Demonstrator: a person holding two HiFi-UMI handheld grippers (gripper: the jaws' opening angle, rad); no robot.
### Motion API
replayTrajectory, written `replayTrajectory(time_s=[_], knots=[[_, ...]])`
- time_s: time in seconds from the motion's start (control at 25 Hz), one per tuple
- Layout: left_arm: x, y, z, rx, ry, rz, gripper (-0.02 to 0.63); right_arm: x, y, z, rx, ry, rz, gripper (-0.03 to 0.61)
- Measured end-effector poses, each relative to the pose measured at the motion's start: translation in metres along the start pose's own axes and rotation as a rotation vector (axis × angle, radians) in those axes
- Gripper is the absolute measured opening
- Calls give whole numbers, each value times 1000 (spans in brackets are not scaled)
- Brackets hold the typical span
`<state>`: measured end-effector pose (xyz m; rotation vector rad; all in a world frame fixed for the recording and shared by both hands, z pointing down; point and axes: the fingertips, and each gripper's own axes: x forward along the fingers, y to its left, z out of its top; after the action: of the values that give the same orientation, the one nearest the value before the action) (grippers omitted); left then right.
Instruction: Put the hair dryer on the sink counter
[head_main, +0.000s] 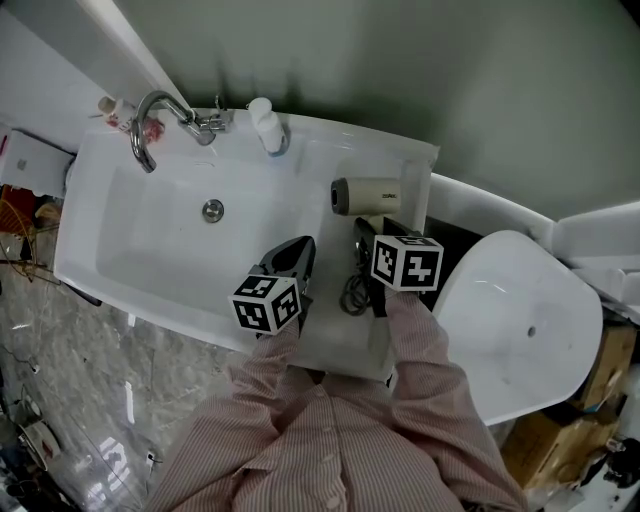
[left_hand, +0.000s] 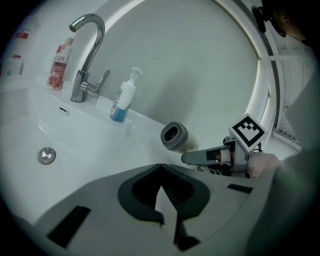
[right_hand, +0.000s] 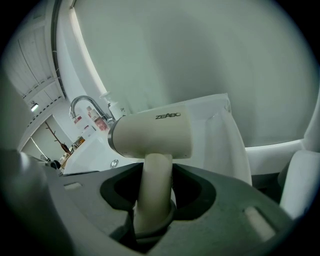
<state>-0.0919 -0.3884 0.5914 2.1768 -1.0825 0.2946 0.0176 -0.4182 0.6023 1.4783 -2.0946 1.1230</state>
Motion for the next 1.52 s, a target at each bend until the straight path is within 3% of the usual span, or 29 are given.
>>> replayTrajectory(time_s=[0.84,1.52], knots=[[2,0,-5,-26,1,21,-2,18,-7,-12,17,76,-59,163],[-20,-15,2,7,-46,30,-2,-1,-2,-3,-105,18,-94,187]])
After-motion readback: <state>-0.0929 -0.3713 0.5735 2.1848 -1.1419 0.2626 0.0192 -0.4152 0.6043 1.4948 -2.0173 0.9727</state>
